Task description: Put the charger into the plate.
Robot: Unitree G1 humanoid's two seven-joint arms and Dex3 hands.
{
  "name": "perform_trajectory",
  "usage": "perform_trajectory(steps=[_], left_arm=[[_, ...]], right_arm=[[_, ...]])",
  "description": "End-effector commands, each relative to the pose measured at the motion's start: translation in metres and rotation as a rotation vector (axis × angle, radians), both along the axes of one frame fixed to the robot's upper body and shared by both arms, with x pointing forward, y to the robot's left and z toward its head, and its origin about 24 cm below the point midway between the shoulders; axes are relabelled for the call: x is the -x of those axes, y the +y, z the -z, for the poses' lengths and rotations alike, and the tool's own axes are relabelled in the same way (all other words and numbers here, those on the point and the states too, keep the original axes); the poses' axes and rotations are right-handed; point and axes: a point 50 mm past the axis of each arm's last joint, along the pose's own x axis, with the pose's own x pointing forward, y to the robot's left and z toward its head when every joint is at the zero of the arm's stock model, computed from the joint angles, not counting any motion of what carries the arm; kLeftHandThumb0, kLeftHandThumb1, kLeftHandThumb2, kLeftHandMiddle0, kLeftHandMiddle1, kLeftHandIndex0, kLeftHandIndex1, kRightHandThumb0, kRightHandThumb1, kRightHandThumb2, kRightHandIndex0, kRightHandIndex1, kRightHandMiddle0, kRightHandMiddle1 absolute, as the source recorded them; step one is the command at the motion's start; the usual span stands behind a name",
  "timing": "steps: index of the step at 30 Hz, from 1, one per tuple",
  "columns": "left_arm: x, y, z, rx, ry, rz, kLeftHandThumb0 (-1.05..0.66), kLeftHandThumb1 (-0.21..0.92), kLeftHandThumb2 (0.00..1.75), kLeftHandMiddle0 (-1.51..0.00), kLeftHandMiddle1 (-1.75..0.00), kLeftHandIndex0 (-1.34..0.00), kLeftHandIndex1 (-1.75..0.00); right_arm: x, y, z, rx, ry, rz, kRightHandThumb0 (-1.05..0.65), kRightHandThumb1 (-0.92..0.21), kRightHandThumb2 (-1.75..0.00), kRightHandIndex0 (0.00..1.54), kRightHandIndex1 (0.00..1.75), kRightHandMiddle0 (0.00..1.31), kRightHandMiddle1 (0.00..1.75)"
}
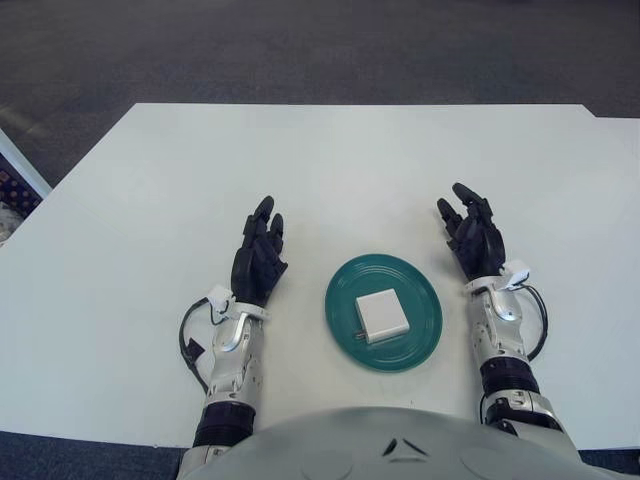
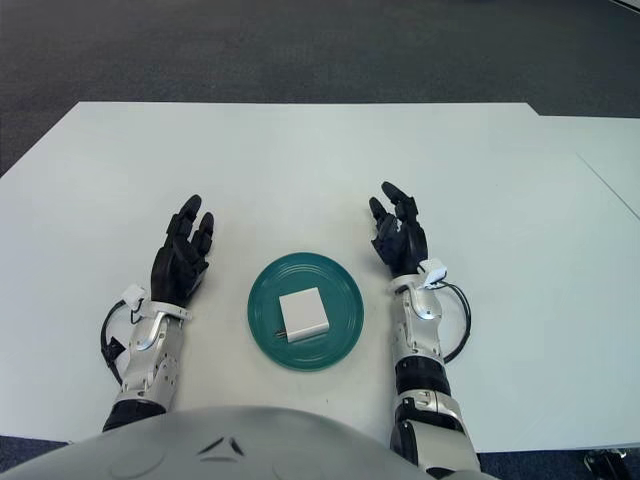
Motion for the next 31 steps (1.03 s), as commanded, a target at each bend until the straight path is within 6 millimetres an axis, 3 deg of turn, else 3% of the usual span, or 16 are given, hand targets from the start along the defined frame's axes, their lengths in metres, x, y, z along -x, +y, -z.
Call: perform_trajectory(steps=[1, 8, 31], left_arm=[[0.0188, -0.0004, 0.0249, 0.025, 0.123, -0.009, -0.96, 0.92, 0.98, -0.19, -0.01, 0.00, -0.46], [0.0194, -0.0009, 0.0241, 0.028, 0.135, -0.013, -0.96, 0.92, 0.97, -0.21, -0.02, 0.00, -0.50], [0.0236, -0.0005, 0.0196, -0.016, 0.109, 0.004, -0.97, 0.92, 0.99, -0.15, 0.00, 0.00, -0.38]], right_arm=[[0.0320, -0.0009, 0.0387, -0.040, 0.183, 0.034, -0.96, -0.92, -0.90, 0.38, 0.02, 0.00, 0.79], [0.0312, -0.0017, 0.0355, -0.013, 0.166, 0.048, -0.97, -0.92, -0.90, 0.36, 0.01, 0.00, 0.77], [0.0318, -0.0019, 0.0317, 0.005, 0.156, 0.063, -0.99, -0.92, -0.92, 0.34, 0.00, 0.00, 0.73]])
